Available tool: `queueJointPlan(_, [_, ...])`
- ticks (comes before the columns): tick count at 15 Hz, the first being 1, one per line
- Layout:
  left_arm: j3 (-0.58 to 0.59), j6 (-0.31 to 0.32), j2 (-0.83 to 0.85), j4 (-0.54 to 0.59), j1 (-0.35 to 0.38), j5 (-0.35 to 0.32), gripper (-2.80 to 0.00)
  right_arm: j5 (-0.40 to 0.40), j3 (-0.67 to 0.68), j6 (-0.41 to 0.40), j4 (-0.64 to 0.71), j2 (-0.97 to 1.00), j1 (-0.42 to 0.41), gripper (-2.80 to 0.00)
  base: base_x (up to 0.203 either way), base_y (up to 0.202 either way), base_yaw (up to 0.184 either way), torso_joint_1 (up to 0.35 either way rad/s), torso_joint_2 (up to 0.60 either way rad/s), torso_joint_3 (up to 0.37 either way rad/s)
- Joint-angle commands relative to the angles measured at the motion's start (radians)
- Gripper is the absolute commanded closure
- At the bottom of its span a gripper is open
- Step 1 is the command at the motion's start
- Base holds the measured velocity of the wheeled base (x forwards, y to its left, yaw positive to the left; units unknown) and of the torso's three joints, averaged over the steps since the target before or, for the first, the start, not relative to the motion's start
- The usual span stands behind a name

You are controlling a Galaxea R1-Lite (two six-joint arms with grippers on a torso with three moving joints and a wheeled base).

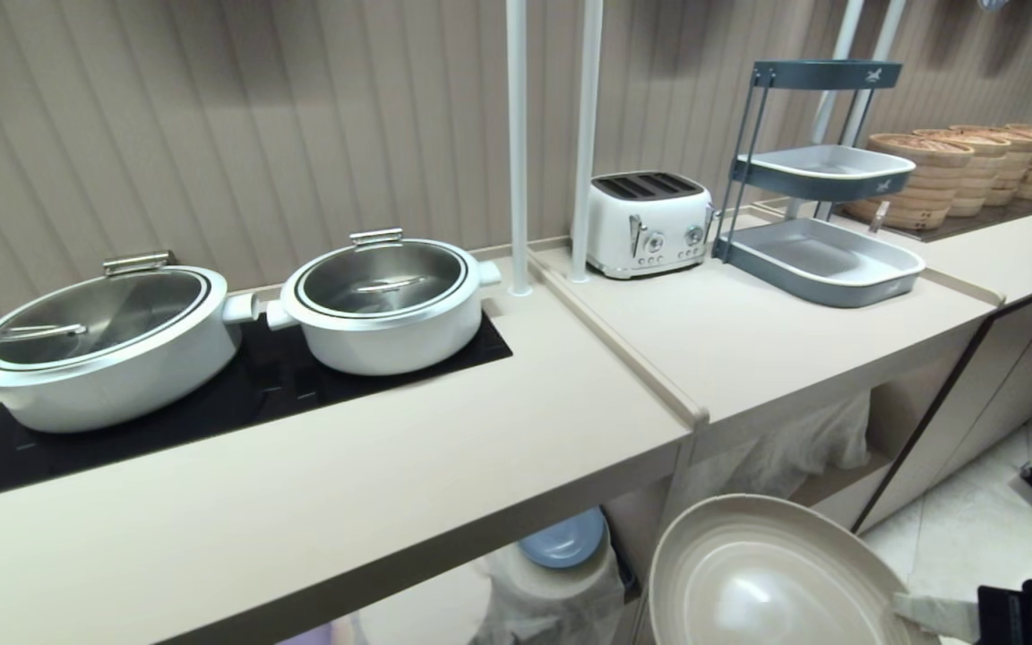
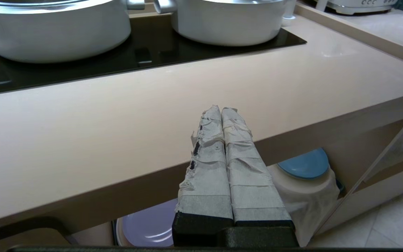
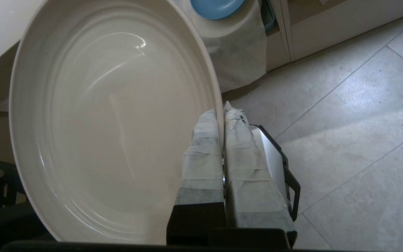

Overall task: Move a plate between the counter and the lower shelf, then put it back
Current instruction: Put the plate

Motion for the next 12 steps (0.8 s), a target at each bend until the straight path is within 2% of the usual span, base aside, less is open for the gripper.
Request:
queueJointPlan(1, [0.0, -0.001, 0.001, 0.0, 0.0, 0.001, 0.0, 0.003, -0.005, 0.001, -0.001, 0.001, 0.0, 0.0, 0.0, 0.0, 0.0, 0.0, 0.0, 0.0])
queueJointPlan(12, [0.0, -0.001, 0.001, 0.0, 0.0, 0.001, 0.0, 0.011, -0.045, -0.002, 0.003, 0.001, 0.0, 0.0, 0.0, 0.0, 0.0, 0.0, 0.0, 0.0])
